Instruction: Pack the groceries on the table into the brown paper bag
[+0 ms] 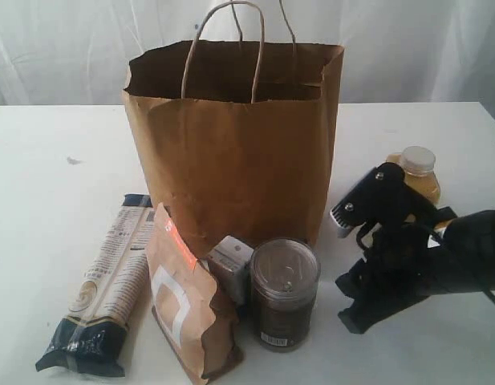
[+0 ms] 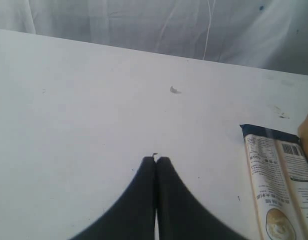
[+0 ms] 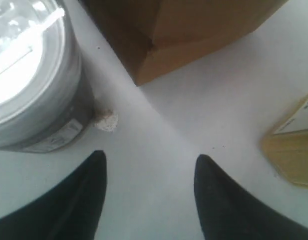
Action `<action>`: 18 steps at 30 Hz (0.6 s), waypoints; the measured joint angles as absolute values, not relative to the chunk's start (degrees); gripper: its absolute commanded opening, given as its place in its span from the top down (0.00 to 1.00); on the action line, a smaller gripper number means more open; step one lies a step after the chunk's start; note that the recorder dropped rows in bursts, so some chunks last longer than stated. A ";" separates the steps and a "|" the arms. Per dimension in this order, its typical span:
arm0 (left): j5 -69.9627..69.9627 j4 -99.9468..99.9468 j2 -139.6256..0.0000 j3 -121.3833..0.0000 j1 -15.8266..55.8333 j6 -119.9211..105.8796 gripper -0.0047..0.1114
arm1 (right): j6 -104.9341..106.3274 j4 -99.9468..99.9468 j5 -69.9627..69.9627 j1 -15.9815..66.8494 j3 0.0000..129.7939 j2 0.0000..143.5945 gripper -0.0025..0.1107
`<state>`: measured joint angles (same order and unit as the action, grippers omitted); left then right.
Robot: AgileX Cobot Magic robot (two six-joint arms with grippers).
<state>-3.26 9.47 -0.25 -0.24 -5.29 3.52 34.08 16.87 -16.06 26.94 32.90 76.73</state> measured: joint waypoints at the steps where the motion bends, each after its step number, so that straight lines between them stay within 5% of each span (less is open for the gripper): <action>1: -3.26 9.47 -0.25 -0.24 -5.29 3.52 0.96 | 34.08 17.24 -15.96 27.08 33.02 77.47 0.54; 18: -3.26 9.47 -0.25 -0.24 -5.29 3.52 0.96 | 31.93 19.32 -13.14 32.89 37.90 91.17 0.54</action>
<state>-3.26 9.47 -0.25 -0.24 -5.29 3.52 31.93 19.32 -13.14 32.89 37.90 91.17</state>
